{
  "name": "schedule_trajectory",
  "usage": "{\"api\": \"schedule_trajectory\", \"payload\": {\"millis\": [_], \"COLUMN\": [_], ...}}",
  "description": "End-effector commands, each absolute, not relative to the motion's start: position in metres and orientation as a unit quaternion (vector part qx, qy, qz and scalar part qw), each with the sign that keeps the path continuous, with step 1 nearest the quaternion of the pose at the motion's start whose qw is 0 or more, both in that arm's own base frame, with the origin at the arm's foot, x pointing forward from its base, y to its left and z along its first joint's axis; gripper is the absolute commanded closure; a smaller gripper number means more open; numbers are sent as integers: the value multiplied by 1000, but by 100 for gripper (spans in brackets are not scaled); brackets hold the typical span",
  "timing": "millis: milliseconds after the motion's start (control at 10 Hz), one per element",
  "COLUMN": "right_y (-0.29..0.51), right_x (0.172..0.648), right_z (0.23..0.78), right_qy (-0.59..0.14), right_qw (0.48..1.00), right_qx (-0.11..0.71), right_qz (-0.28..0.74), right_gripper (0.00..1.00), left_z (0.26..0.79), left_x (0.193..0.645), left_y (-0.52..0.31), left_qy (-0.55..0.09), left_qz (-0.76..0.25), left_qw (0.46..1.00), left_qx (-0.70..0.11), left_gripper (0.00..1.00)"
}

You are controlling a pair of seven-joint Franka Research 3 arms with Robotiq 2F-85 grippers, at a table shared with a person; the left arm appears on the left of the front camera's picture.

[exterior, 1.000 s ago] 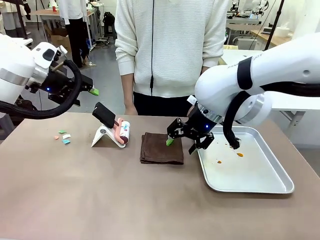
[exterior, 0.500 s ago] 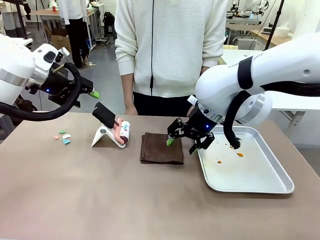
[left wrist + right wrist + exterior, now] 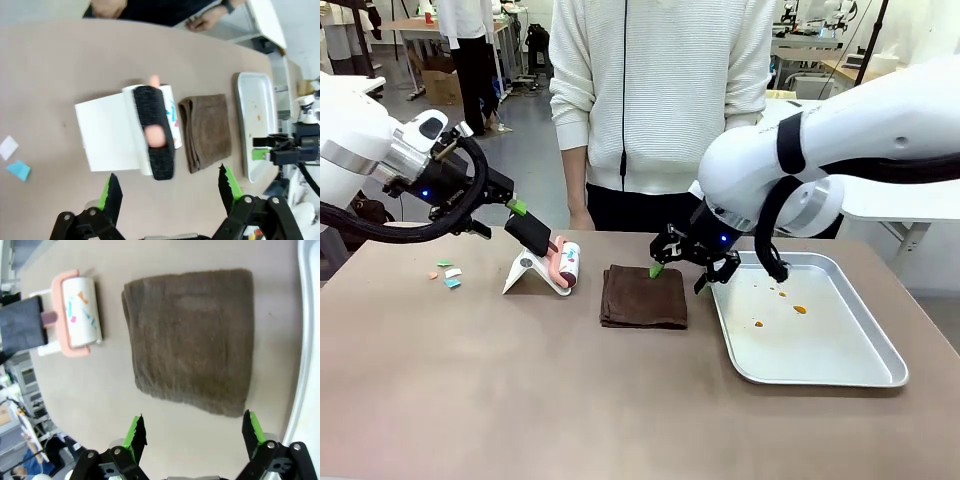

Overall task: Clean the surface of the table.
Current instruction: Hold the Lint Roller with your left hand and the towel with your right hand.

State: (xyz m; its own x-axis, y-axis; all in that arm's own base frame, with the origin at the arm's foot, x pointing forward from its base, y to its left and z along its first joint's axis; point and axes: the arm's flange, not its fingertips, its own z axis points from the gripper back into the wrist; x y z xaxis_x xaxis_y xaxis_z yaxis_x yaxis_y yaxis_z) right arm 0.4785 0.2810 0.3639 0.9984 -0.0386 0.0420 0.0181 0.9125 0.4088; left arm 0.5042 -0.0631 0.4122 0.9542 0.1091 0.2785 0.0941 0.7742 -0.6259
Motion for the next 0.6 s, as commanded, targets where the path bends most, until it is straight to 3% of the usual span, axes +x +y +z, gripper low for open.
{"api": "schedule_trajectory", "payload": {"millis": [0,500], "right_y": [297,303], "right_x": [510,527], "right_z": [358,334], "right_qy": [-16,10], "right_qw": [980,989], "right_qx": [194,131], "right_qz": [-37,-64], "right_gripper": [0,0], "left_z": [415,402], "left_x": [522,541], "left_y": [-56,-67], "left_qy": [-133,-134], "left_qz": [44,67], "left_qw": [935,914], "left_qx": [-325,-376], "left_gripper": [0,0]}}
